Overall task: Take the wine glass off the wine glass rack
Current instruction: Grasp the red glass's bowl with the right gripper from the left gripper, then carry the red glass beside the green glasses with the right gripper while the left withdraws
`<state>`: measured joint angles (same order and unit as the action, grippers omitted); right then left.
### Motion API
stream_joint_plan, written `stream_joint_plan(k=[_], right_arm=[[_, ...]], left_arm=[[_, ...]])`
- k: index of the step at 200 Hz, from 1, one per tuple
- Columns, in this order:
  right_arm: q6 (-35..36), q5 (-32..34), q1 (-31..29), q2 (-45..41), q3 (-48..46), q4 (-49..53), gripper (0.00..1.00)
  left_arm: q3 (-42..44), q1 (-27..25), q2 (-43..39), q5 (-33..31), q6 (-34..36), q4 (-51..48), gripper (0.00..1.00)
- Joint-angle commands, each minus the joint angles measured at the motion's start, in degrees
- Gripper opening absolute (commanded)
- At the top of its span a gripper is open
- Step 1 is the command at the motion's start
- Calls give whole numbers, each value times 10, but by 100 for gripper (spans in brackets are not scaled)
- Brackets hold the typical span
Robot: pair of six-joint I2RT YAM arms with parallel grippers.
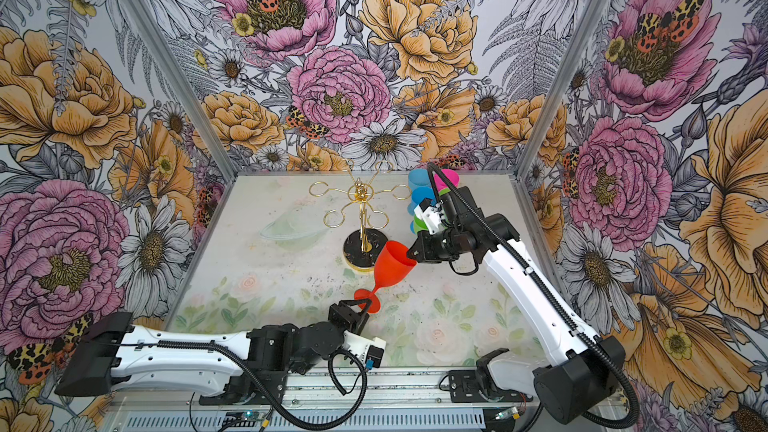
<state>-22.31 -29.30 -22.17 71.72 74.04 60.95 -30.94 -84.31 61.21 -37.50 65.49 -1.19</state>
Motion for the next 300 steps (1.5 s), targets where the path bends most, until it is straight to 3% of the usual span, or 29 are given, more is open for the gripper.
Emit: stream_joint_plan(k=[1,42,57,63,102,148,174,242,300], right_arm=[[20,98,-2,-19,19,-3,0],[41,229,-3,-47,9,-4,0],[46,266,-3,-54,0,-4,0],[48,280,-4,-57,-4,-4,0],[49,368,3,-75,-36,-4,0],[45,447,36,-77,-58,-10,0],[43,492,48,-70,-67,-29,0],[29,442,116,-28,-100,-130,0],[42,388,162,39,-74,-168,0]], left_arm=[[4,-5,-12,-8,-78,13,60],[-4,-5,-27,-25,-232,46,69],[5,3,-34,-32,-289,72,89],[7,6,-37,-33,-312,76,93],[23,24,-62,-67,-417,95,95],[33,78,-117,-80,-571,54,97],[31,127,-137,-84,-624,8,97],[32,184,-170,-52,-666,-50,99],[58,219,-258,-45,-697,-95,99]])
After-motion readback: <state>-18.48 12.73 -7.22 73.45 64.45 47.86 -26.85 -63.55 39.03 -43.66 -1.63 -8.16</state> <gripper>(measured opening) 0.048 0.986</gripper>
